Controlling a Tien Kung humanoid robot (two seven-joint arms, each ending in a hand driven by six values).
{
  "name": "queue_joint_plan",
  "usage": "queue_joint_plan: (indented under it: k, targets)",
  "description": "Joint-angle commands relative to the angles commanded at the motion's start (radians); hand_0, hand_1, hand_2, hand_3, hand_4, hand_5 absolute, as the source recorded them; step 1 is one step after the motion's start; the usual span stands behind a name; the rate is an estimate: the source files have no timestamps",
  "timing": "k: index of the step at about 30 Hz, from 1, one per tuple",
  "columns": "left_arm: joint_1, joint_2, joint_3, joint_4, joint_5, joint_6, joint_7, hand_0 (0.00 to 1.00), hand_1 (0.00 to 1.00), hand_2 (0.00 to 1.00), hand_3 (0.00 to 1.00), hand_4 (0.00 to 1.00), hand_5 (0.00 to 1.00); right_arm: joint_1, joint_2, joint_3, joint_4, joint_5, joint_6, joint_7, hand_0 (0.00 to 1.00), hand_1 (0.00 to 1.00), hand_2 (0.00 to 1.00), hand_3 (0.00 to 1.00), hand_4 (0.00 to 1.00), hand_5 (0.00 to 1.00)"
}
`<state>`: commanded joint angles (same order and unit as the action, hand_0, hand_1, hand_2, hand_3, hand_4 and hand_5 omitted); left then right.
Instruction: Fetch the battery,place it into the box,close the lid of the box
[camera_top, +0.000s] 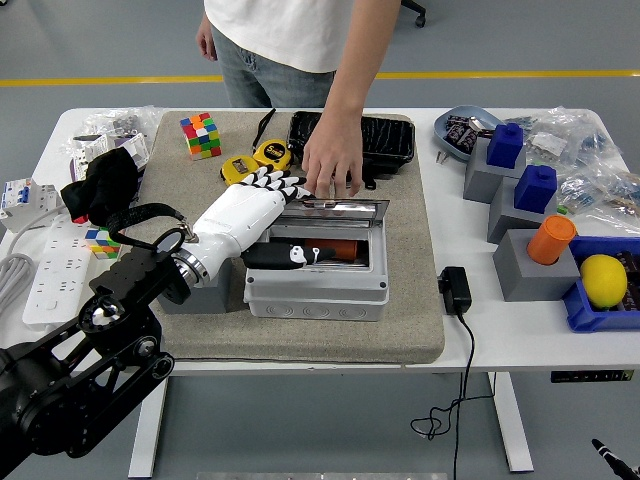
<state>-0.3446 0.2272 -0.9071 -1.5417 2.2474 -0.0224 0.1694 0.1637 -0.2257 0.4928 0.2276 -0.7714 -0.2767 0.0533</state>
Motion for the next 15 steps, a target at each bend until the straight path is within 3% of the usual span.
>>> queue_joint_plan:
  k: [15]
  targets:
    - [0.012, 0.03, 0.071, -0.022, -0.012, -0.005, 0.006, 0.998, 0.998, 0.925, 0.811, 0.998, 0.998, 0.001, 0.0, 0.007, -0.001, -0.004, 0.0, -0.002, 0.793, 0.721, 0.717, 0.756, 0.998, 0.997]
